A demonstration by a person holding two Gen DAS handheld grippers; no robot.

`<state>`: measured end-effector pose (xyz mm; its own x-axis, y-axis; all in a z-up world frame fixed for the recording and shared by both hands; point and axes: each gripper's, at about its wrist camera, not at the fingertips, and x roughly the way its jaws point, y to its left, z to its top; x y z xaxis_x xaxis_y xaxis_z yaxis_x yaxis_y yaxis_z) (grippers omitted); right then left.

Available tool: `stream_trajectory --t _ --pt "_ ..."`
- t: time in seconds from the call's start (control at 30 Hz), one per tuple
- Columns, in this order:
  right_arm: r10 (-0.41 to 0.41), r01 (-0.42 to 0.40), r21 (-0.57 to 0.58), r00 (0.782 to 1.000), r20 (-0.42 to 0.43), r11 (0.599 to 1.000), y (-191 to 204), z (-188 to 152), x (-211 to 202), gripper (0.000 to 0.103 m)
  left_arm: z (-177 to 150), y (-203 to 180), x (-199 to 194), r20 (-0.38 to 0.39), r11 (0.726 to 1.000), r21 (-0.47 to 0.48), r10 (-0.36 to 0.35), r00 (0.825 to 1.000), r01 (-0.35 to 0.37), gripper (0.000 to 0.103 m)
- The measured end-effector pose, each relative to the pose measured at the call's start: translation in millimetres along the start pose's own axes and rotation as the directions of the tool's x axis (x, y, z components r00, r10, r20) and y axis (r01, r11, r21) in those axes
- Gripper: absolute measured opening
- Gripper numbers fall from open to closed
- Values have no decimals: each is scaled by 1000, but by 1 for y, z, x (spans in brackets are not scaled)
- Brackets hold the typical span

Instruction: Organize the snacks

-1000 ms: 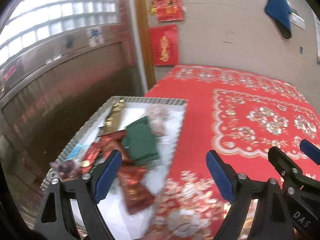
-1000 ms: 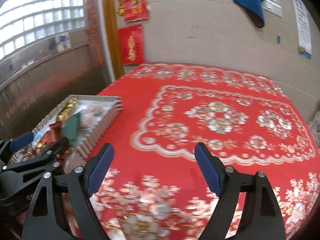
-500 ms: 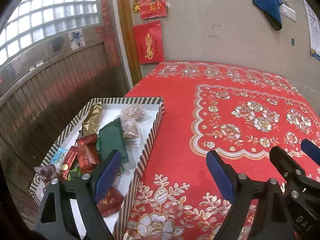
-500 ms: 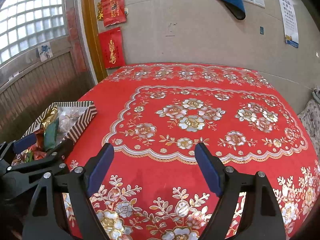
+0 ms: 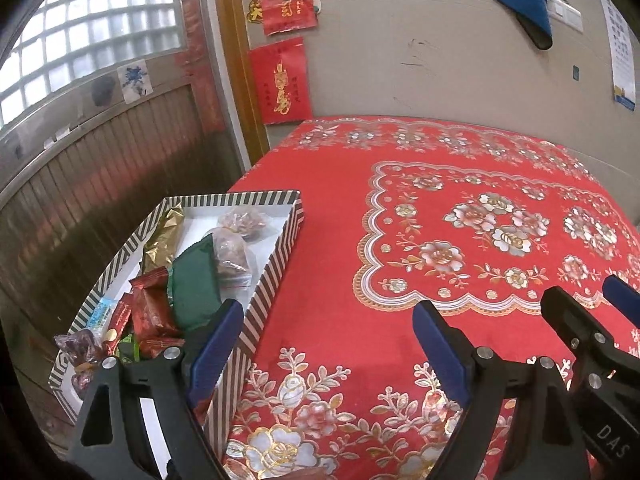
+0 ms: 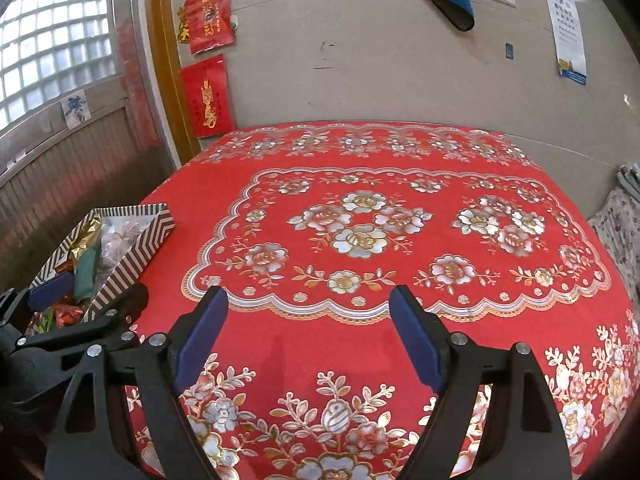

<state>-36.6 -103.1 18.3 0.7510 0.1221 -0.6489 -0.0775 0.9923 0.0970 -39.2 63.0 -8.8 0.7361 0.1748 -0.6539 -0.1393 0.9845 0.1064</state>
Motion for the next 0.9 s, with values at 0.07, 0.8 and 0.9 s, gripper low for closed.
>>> stream_trajectory --t 0.07,0.8,0.9 --pt "-3 3 2 1000 -3 1000 -2 0 1 84 0 -3 1 -2 1000 3 -4 1000 4 88" --pt "-67 70 61 997 -50 996 -42 -6 11 84 -4 -46 31 -90 996 49 -73 993 78 88" --pt "-70 73 65 996 -56 995 -45 -7 13 84 -5 -48 33 -96 995 55 -73 993 79 88"
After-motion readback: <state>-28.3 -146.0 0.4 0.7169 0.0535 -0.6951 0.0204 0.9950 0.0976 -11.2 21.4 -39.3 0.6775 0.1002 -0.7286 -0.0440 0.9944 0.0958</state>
